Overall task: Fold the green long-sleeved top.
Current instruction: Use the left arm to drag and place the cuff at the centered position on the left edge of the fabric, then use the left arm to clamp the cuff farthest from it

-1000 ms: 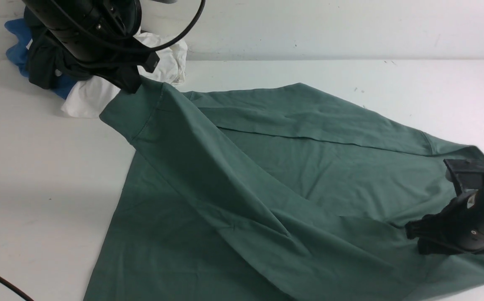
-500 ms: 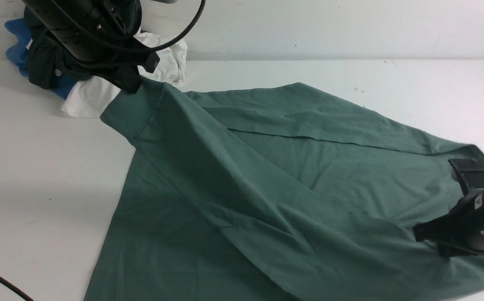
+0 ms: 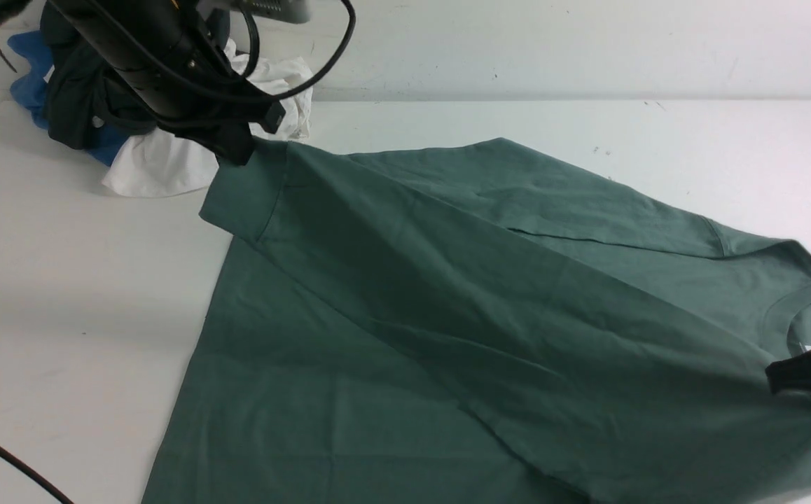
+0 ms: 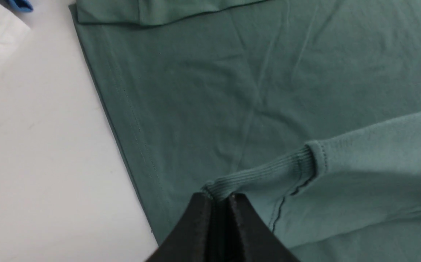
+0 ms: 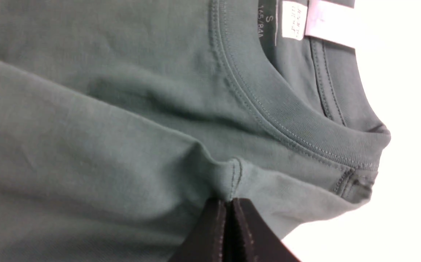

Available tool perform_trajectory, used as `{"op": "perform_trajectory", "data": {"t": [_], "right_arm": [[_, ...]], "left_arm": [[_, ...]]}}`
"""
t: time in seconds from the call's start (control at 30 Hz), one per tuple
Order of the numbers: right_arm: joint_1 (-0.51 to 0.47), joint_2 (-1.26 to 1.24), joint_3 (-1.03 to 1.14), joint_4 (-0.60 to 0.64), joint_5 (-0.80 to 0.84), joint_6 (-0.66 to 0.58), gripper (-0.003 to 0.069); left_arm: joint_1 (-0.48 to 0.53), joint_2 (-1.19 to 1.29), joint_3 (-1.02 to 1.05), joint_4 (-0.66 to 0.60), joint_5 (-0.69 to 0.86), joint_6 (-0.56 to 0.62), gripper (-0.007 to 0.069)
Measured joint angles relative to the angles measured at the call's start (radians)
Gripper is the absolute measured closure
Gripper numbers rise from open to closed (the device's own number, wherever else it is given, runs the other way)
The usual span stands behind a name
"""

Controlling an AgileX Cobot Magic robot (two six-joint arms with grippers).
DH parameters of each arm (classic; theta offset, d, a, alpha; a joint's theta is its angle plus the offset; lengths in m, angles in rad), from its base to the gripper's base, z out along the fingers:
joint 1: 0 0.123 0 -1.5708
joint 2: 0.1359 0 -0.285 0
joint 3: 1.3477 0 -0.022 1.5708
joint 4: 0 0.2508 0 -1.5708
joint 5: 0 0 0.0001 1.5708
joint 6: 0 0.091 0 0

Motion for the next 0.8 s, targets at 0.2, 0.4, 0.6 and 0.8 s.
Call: {"op": "perform_trajectory", "data": {"t": [0.2,0.4,0.6,0.8], "right_arm": [[0.0,0.053,0.0,0.001,-0.015,0.002,0.0646],[0.0,0.067,-0.002,0.005,-0.032,0.002,0.0526],[0.0,0.067,-0.104,0.032,0.024,-0.001,0.0381],[0.0,0.067,-0.263,0.136,0.056,-0.095,0.034]], "left_arm": [[0.0,0.108,0.0,0.032,-0.05,-0.004,0.06],[0.0,0.16,0.0,0.073,-0.121,-0.037,0.0515],[0.013,0.187,-0.001,0.08,-0.194,-0.143,0.0292],[0.037,0.266,-0.061,0.074,-0.321,-0.234,0.0171]]}}
